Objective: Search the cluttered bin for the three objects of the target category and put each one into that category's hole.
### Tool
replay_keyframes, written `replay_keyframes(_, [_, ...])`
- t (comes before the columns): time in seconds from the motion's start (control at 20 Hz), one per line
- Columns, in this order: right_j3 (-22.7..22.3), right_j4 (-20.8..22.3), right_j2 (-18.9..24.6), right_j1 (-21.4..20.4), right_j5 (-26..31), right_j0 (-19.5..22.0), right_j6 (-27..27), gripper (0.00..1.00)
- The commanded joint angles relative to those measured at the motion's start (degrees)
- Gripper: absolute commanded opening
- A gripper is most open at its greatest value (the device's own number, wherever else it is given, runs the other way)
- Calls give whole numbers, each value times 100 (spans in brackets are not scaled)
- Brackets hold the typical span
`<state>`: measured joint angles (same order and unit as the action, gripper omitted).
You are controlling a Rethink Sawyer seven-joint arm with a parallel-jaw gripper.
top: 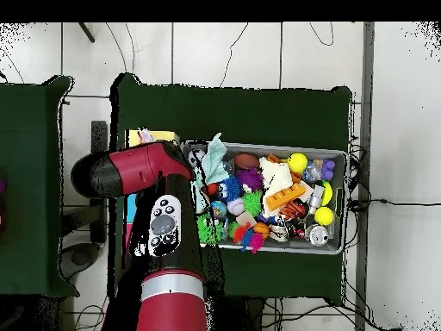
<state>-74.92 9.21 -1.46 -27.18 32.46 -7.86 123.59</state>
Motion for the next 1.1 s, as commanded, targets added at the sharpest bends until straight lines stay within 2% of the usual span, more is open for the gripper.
replay_keyframes(0.05, [-125, 20, 198, 433, 721, 153, 161, 0])
replay_keyframes(0.3, [168, 171, -20, 646, 1299, 99, 15, 0])
replay_keyframes(0.65, [125, 225, -78, 726, 1305, 103, 0, 0])
replay_keyframes(1.1, [-11, 67, -18, 324, 1589, 36, 38, 0])
